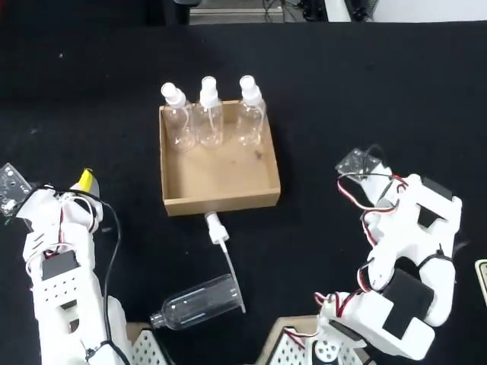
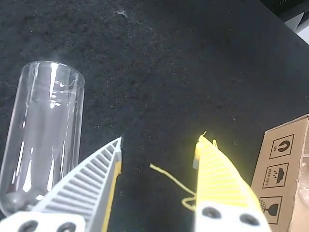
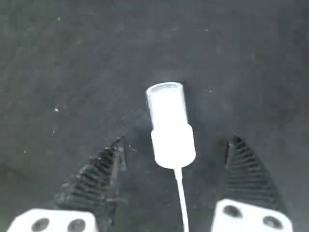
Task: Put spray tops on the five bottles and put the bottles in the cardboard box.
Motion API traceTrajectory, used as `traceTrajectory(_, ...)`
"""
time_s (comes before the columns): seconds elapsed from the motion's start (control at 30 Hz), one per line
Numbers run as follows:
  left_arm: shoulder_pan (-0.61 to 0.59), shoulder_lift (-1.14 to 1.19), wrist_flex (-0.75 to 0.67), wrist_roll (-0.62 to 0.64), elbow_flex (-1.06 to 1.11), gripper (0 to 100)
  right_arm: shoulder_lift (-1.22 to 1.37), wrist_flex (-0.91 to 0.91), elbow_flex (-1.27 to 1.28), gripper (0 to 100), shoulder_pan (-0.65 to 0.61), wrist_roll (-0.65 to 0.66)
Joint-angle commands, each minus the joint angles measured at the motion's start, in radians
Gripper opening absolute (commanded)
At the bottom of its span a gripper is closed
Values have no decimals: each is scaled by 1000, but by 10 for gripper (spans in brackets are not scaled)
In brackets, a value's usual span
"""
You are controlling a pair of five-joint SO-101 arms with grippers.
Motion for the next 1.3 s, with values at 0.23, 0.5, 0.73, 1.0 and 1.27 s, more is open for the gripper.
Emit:
traceTrajectory(0.23,10,-11,-17,-8,-45,227,119,-89,1,197,-12,112)
traceTrajectory(0.5,12,-11,-20,-8,-45,227,113,38,-168,8,26,-3)
traceTrajectory(0.73,12,-11,-14,-8,-45,227,-54,333,-407,10,-40,-345)
traceTrajectory(1.0,5,0,255,-110,-277,227,-285,315,-486,10,-186,-764)
traceTrajectory(1.27,-7,203,486,-450,-616,230,-381,362,-381,10,-376,-919)
